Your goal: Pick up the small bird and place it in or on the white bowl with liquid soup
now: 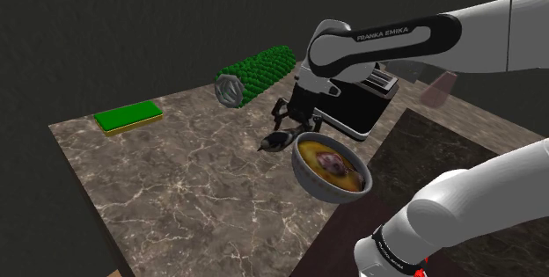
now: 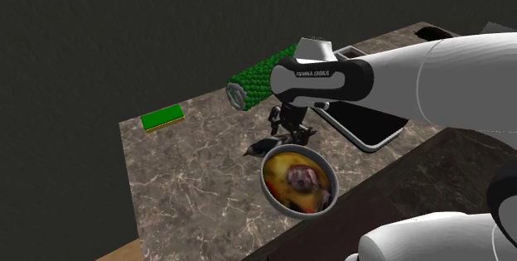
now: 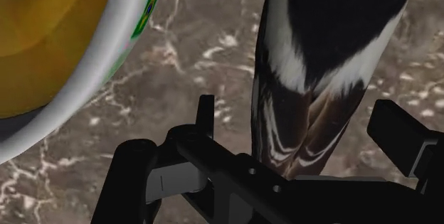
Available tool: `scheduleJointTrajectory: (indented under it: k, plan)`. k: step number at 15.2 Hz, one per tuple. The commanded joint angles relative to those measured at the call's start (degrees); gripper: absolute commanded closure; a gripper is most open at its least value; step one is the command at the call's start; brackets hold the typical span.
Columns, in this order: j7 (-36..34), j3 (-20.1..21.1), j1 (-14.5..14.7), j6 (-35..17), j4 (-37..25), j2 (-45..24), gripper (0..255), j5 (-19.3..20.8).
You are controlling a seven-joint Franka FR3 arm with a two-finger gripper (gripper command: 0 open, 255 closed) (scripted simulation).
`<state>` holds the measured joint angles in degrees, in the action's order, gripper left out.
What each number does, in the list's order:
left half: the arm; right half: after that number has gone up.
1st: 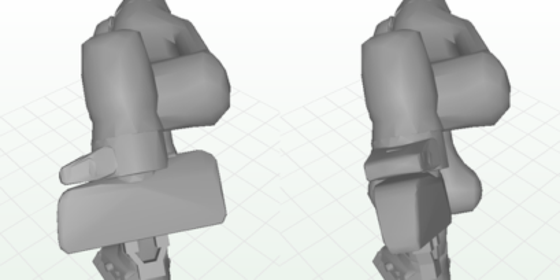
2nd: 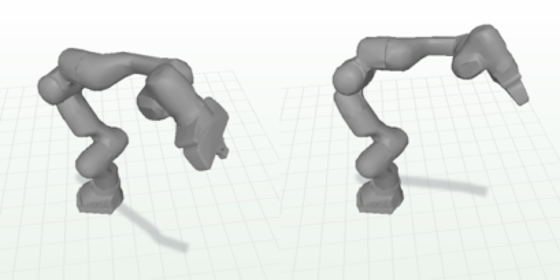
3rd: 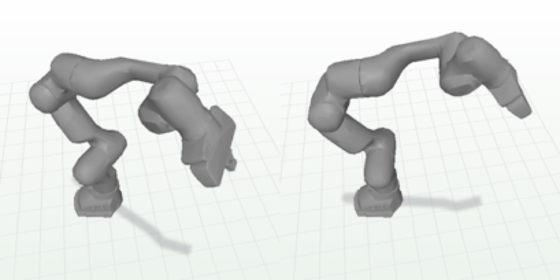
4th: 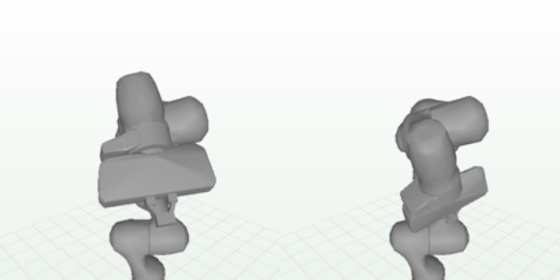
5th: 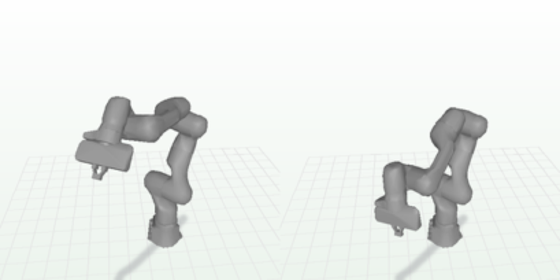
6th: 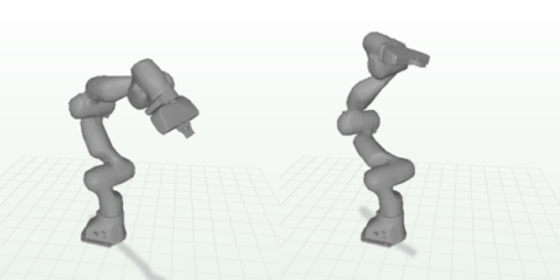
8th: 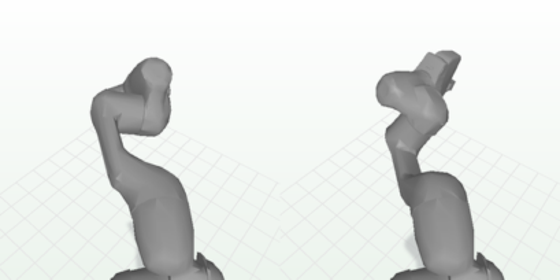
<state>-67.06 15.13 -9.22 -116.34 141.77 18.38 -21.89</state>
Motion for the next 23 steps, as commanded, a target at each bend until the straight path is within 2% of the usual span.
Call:
scheduleJointTrajectory:
  k: [1, 6, 7, 16, 23]
  plan:
    - [0.0, 0.1, 0.0, -0.4, 0.1, -0.2, 0, -0.1]
    - [0.0, 0.1, 0.0, -0.4, 0.1, -0.2, 0, -0.1]
    - [0.0, 0.1, 0.0, -0.4, 0.1, -0.2, 255, -0.1]
    - [0.0, 0.1, 0.0, -0.4, 0.1, -0.2, 255, -0.1]
    - [-1.2, -0.6, -0.2, 5.4, -3.3, 2.2, 255, 0.6]
